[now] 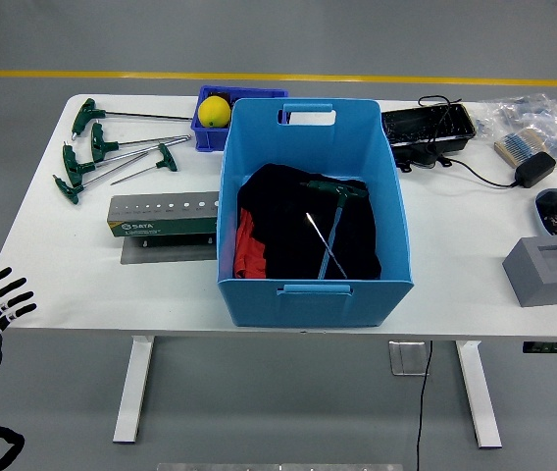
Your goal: Lift tool from toolbox,place it in box,lift tool from toolbox,place it in box
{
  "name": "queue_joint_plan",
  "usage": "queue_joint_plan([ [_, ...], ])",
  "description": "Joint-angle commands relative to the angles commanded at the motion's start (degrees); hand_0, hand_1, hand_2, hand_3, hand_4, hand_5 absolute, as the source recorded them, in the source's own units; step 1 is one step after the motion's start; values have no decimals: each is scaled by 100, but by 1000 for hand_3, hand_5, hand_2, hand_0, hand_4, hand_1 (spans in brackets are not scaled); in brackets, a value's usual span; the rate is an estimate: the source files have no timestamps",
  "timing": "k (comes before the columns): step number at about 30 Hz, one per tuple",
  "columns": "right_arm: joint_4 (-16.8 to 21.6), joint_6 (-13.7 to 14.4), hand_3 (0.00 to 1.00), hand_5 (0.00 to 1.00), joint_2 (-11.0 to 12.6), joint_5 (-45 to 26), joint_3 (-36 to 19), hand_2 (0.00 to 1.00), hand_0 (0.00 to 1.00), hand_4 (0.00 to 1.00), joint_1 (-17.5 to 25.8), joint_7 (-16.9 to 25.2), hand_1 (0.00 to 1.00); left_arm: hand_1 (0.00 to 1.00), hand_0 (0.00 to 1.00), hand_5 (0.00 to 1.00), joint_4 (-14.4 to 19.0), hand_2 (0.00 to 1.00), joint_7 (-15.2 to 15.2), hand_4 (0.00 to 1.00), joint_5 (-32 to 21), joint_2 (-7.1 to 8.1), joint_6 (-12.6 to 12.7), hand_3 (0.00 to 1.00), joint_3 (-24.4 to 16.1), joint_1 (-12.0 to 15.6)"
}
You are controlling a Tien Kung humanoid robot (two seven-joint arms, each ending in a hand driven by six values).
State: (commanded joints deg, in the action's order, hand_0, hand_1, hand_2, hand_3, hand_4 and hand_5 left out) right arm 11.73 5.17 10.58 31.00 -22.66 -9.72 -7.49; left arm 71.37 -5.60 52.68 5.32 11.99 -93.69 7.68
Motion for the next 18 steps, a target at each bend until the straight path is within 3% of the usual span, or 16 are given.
queue_joint_plan([
  [4, 8, 10, 587, 681, -23, 58, -7, 748, 697, 841, 30, -20, 678, 571, 527, 899, 116, 647, -178, 828, 297, -252, -70, 689, -391, -294],
  [7, 11, 6, 587, 681, -20, 73, -8, 748, 697, 841, 39, -25, 678, 571, 527, 899, 205, 647, -226, 828, 448, -188, -118, 689, -436, -446],
  [13, 10, 5, 587, 681, -8, -26, 51, 748, 697, 841, 39, -7, 677, 579, 534, 869, 323, 653, -171, 815, 598, 78, -204, 689, -450, -517],
  [15, 8, 4, 589, 681, -7, -56, 67, 749, 698, 842, 35, 1, 677, 625, 594, 859, 318, 701, -169, 817, 618, 96, -255, 704, -491, -516],
  [18, 6, 2, 589, 681, -8, -81, 79, 749, 698, 842, 27, 7, 677, 625, 594, 859, 336, 701, -222, 817, 571, 75, -307, 704, -520, -516],
])
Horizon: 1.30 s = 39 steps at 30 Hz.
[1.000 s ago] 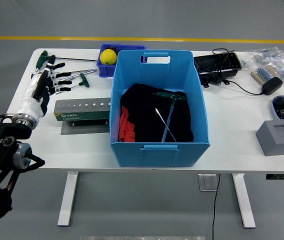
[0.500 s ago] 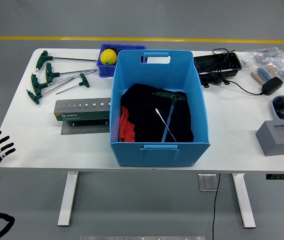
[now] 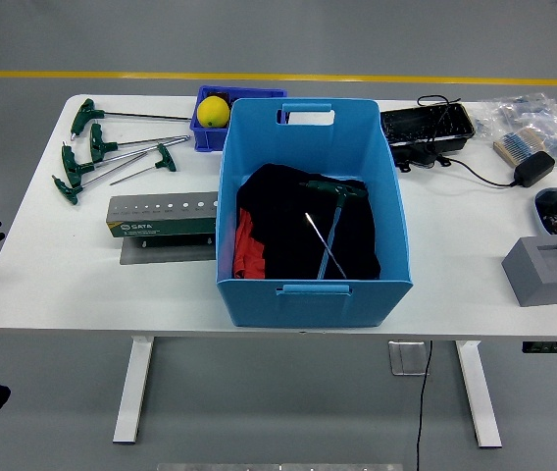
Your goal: Lift tool from toolbox,place it in box,lift tool from toolbox,place it in box
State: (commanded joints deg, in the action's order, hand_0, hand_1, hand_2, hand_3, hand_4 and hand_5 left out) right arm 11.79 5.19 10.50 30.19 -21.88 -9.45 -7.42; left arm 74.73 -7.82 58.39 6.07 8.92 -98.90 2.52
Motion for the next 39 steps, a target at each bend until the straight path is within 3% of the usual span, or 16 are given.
queue_joint_plan([
  [2, -2, -5, 589, 681, 1, -5, 2, 749, 698, 842, -11, 1, 677, 625, 594, 859, 37, 701, -68, 817, -55, -48, -83, 704, -16, -24],
  [3, -3, -7, 587, 682, 0, -8, 3, 748, 698, 840, -14, 2, 677, 796, 769, 864, 53, 845, -85, 828, -67, -65, -119, 754, -19, -37],
  [8, -8, -18, 587, 682, -6, 17, -22, 748, 698, 840, -24, -7, 677, 796, 769, 864, 127, 845, -117, 828, -178, -89, -403, 754, 8, -98],
  [9, -9, -23, 587, 682, -7, 25, -30, 747, 697, 840, -23, -11, 676, 864, 819, 891, 146, 890, -138, 850, -201, -86, -478, 785, 16, -104],
  [14, -14, -33, 587, 682, -14, 54, -66, 747, 697, 840, -13, -19, 676, 864, 819, 891, 164, 890, -463, 850, -431, -53, -466, 785, 106, -100],
  [15, -13, -33, 587, 682, -16, 61, -73, 747, 698, 839, -13, -21, 677, 998, 967, 919, 163, 998, -519, 887, -494, -51, -473, 841, 107, -99],
  [18, -12, -34, 587, 682, -15, 68, -83, 747, 698, 839, -6, -21, 677, 998, 967, 919, 163, 998, -627, 887, -727, -51, -591, 841, 82, -85],
  [20, -12, -32, 587, 682, -13, 81, -91, 747, 698, 839, -8, -20, 677, 998, 967, 919, 172, 998, -584, 887, -797, -51, -753, 841, 51, -74],
  [21, -12, -32, 587, 682, -12, 88, -92, 747, 698, 839, -8, -20, 676, 997, 946, 975, 177, 998, -555, 931, -814, -51, -838, 860, 39, -68],
  [25, -5, -24, 587, 682, -7, 70, -82, 747, 698, 839, -9, -14, 676, 997, 946, 975, 194, 998, -487, 931, -824, -74, -1046, 860, 10, -66],
  [27, -4, -16, 587, 682, -7, 54, -72, 747, 697, 839, -17, -8, 676, 948, 911, 981, 205, 968, -449, 920, -806, -96, -1063, 848, 1, -81],
  [39, 14, 6, 587, 682, -17, 31, -61, 747, 696, 839, -50, -1, 676, 905, 884, 969, 281, 941, -422, 928, -590, -121, -951, 822, -88, -132],
])
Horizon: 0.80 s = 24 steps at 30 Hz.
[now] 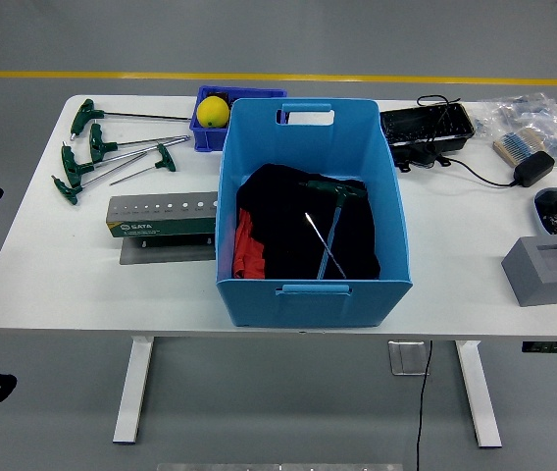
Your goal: Lift tool from toolbox,place it in box,lift tool from toolbox,place it in box
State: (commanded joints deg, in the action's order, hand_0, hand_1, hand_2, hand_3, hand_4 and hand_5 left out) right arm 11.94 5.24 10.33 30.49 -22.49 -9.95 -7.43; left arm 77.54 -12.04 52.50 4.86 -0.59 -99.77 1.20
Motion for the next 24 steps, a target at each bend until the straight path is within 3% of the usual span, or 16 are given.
queue_joint_plan([
  [24, 16, 49, 588, 681, -9, -78, 108, 747, 697, 839, -58, 18, 675, 873, 860, 995, 3, 921, -128, 935, -18, -89, 175, 806, -248, -73],
])
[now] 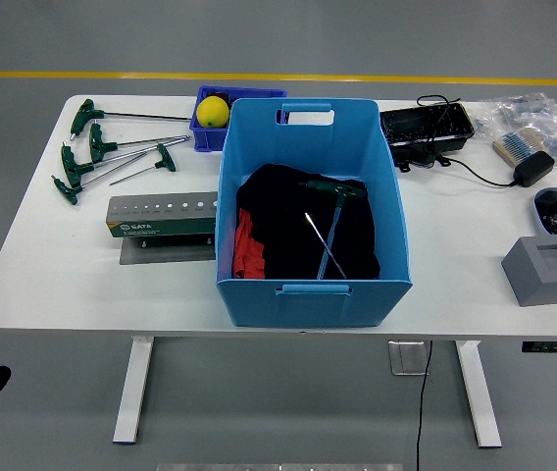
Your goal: Lift tool from toolbox,place it in box,lift tool from toolbox,place it in box
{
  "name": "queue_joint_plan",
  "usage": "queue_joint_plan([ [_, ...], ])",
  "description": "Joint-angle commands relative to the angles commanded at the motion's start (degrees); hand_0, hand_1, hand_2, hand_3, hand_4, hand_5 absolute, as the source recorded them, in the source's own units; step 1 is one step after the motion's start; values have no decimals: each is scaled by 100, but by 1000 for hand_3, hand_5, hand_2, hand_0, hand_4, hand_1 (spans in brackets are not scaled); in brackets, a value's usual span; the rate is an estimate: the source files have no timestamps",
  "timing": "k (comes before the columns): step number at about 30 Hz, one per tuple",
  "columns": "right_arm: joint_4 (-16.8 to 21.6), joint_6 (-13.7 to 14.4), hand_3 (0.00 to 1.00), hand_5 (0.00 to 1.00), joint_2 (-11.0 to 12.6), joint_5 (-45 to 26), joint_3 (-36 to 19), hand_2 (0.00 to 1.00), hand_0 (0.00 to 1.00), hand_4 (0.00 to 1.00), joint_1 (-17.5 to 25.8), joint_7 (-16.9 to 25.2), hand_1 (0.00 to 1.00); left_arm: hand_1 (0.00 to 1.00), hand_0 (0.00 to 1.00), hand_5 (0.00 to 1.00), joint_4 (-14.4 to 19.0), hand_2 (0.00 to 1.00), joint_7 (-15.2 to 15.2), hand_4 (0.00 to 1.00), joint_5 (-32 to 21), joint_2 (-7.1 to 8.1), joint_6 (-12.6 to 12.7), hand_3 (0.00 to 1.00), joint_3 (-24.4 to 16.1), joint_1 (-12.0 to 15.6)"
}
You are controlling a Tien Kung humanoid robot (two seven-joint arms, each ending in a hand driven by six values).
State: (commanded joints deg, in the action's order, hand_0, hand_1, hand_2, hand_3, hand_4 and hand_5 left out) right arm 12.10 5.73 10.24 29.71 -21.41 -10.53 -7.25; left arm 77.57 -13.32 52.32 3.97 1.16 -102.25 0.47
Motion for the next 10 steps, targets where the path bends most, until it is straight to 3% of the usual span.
queue_joint_plan([
  [10, -31, -57, 587, 681, -24, 28, -37, 747, 697, 839, 50, -15, 676, 861, 855, 993, -17, 905, 36, 934, 108, 35, -29, 801, -190, 15],
])
